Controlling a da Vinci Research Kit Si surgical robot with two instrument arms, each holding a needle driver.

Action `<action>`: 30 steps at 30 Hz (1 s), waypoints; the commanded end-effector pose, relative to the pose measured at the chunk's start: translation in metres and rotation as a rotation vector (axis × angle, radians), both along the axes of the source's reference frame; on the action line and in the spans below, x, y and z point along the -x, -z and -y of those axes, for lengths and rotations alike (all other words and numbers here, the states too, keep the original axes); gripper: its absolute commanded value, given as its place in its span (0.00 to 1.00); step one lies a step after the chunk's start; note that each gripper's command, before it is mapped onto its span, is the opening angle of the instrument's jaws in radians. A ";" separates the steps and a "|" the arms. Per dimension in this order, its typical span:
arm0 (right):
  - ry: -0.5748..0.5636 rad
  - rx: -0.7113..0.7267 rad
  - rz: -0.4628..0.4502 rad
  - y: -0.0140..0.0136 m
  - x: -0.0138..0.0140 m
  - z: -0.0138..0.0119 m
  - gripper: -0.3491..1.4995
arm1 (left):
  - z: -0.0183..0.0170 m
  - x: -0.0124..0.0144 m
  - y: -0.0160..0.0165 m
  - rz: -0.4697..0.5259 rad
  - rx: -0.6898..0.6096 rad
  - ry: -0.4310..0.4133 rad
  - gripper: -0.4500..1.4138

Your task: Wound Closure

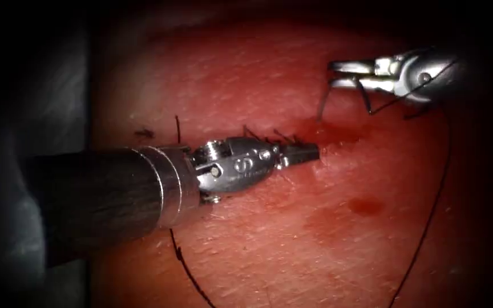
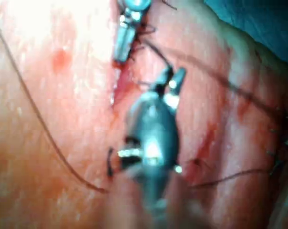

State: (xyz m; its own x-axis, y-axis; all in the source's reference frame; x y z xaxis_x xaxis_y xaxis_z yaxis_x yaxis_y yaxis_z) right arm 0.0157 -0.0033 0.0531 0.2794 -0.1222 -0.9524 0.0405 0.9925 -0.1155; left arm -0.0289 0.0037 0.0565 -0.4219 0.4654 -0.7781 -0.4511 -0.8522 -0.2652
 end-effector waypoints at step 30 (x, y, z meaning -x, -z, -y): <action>0.153 0.006 0.058 -0.0021 -0.0027 0.0048 0.00 | 0.0021 0.0020 -0.0021 0.001 0.009 -0.046 0.12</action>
